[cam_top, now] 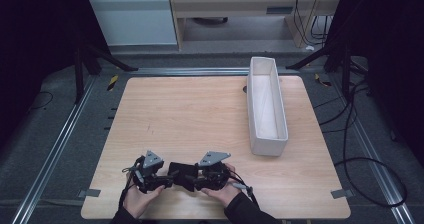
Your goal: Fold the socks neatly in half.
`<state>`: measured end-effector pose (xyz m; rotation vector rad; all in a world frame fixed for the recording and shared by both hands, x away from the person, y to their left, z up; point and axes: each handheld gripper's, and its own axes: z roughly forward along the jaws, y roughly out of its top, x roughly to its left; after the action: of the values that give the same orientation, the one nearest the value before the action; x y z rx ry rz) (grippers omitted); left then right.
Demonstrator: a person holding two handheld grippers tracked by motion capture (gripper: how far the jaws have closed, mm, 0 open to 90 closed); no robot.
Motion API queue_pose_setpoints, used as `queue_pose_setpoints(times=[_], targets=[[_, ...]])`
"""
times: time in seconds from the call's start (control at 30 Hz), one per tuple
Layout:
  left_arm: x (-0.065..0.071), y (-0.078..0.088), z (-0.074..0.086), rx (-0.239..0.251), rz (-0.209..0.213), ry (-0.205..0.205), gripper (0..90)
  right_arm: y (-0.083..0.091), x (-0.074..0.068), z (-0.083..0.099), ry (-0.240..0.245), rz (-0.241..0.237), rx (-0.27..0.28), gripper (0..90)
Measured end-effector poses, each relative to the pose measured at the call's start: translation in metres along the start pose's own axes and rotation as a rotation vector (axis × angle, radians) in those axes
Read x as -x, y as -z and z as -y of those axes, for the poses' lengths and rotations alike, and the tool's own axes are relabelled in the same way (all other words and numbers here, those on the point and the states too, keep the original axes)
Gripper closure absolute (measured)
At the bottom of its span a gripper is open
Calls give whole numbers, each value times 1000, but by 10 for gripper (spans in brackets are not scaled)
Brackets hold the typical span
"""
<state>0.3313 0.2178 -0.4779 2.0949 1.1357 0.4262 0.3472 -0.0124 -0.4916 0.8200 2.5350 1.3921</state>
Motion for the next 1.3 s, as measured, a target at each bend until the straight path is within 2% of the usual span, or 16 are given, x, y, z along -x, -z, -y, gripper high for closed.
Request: queue_pose_setpoints(times=[0.07,0.2,0.27,0.37,0.53,0.67,0.83,0.93,1.1,1.2,1.23,1.3], targets=[[-1,-1,0,2,-4,-1,309,1,1,-4,9,2,4,432],[-1,-1,0,4,-6,-2,310,2,8,-13,13,37,55,471],[-1,-1,-1,4,-3,-11,310,-5,15,-14,8,46,42,492],[-1,0,-2,14,4,-10,311,-12,17,-9,8,45,11,512],[-2,12,0,32,15,12,307,-5,17,-3,4,40,3,514],[2,23,6,31,25,6,299,1,13,4,-19,13,-13,514],[9,29,17,10,26,-5,299,4,8,5,-8,6,-29,514],[10,24,23,-20,28,-12,300,5,8,2,-3,3,-33,507],[10,8,20,-54,24,-31,300,6,15,-8,7,15,31,512],[8,1,14,-49,9,-36,301,-3,21,-10,-3,21,5,530],[8,-1,11,-50,0,-49,301,-5,21,-10,-9,18,-5,539],[8,-5,7,-53,-15,-60,302,-4,20,-8,-4,20,-12,541]])
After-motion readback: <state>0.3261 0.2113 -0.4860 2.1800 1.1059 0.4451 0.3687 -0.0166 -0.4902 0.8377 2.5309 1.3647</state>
